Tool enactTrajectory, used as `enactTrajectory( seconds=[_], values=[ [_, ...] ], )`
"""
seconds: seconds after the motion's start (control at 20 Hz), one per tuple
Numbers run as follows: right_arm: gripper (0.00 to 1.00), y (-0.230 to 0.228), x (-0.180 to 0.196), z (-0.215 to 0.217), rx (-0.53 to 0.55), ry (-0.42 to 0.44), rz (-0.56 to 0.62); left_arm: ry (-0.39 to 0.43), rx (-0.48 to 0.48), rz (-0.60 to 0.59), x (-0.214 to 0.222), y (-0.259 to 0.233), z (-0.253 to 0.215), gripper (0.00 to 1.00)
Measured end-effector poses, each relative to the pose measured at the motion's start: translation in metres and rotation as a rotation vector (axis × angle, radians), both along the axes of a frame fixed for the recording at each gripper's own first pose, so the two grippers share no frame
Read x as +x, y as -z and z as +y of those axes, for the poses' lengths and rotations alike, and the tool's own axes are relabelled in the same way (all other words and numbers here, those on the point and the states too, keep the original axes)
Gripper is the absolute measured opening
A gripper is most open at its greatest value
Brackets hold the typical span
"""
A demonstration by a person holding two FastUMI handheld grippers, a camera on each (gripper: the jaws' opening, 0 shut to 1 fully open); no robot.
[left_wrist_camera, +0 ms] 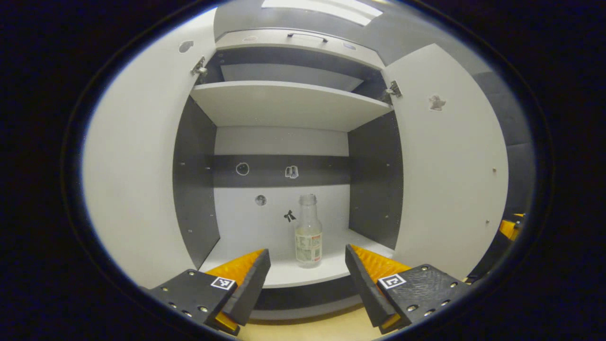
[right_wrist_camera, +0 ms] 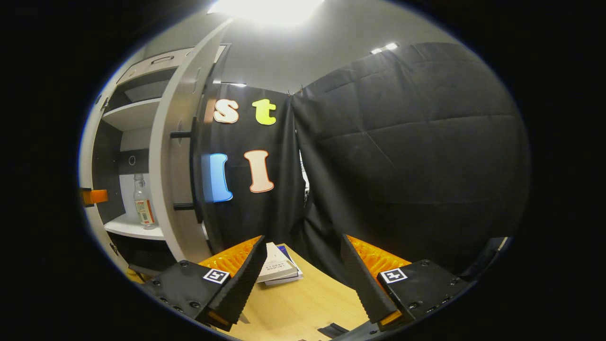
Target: Grasp the bottle in the cabinet with the left hand and place it on the coaster, then close the right door with the right hand and the left door with the left hand.
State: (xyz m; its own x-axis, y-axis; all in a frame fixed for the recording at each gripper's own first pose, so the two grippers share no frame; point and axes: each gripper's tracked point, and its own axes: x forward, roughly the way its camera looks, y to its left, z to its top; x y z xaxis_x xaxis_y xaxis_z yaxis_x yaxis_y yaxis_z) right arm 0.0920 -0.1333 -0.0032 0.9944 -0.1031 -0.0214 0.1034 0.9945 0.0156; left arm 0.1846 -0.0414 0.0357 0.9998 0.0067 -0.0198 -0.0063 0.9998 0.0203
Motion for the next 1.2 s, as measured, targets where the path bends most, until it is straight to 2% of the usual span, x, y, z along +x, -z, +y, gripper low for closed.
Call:
enactTrajectory(
  seconds=[0.1, 0.35, 0.4, 0.45, 0.5, 0.6, 0.65, 0.7, 0.8, 0.85, 0.9, 0.95, 1.0, 1.05, 1.15, 1.2],
  values=[
    [0.96, 0.0, 0.009, -0.008, 0.018, 0.013, -0.006, 0.005, -0.022, -0.006, 0.026, -0.008, 0.0, 0.93],
    [0.99, -0.004, 0.021, -0.021, 0.044, 0.042, -0.03, 0.008, -0.018, -0.017, 0.088, -0.02, 0.003, 0.93],
    [0.99, -0.004, 0.021, -0.023, 0.039, 0.049, -0.031, 0.011, -0.021, -0.018, 0.101, -0.022, 0.003, 0.99],
    [1.0, -0.002, 0.02, -0.025, 0.037, 0.054, -0.029, 0.012, -0.019, -0.019, 0.113, -0.021, 0.003, 0.93],
    [0.96, -0.001, 0.018, -0.026, 0.036, 0.057, -0.025, 0.016, -0.013, -0.02, 0.124, -0.021, 0.003, 0.93],
    [0.99, 0.009, 0.011, -0.026, 0.035, 0.063, -0.005, 0.027, 0.004, -0.022, 0.146, -0.02, -0.001, 0.93],
    [0.99, 0.013, 0.009, -0.025, 0.038, 0.06, 0.006, 0.03, 0.015, -0.021, 0.156, -0.02, -0.004, 0.99],
    [0.99, 0.017, 0.007, -0.023, 0.038, 0.054, 0.017, 0.034, 0.028, -0.02, 0.163, -0.019, -0.007, 0.93],
    [0.96, 0.023, 0.004, -0.023, 0.015, 0.053, 0.031, 0.049, 0.055, -0.014, 0.176, -0.017, -0.009, 0.93],
    [0.96, 0.023, 0.005, -0.025, 0.006, 0.057, 0.028, 0.054, 0.063, -0.01, 0.177, -0.016, -0.013, 0.99],
    [0.99, 0.022, 0.006, -0.026, 0.004, 0.06, 0.025, 0.06, 0.075, -0.006, 0.179, -0.016, -0.016, 0.92],
    [0.99, 0.023, 0.007, -0.027, 0.01, 0.061, 0.023, 0.059, 0.091, -0.007, 0.18, -0.017, -0.016, 0.99],
    [0.96, 0.023, 0.008, -0.027, 0.019, 0.063, 0.023, 0.064, 0.098, -0.002, 0.179, -0.017, -0.018, 0.99],
    [0.99, 0.025, 0.008, -0.03, 0.023, 0.068, 0.024, 0.066, 0.096, 0.005, 0.177, -0.016, -0.02, 0.99],
    [0.96, 0.027, 0.009, -0.035, 0.025, 0.082, 0.024, 0.069, 0.082, 0.011, 0.183, -0.012, -0.02, 0.83],
    [0.96, 0.029, 0.009, -0.037, 0.027, 0.086, 0.026, 0.07, 0.077, 0.016, 0.185, -0.009, -0.02, 0.91]
  ],
)
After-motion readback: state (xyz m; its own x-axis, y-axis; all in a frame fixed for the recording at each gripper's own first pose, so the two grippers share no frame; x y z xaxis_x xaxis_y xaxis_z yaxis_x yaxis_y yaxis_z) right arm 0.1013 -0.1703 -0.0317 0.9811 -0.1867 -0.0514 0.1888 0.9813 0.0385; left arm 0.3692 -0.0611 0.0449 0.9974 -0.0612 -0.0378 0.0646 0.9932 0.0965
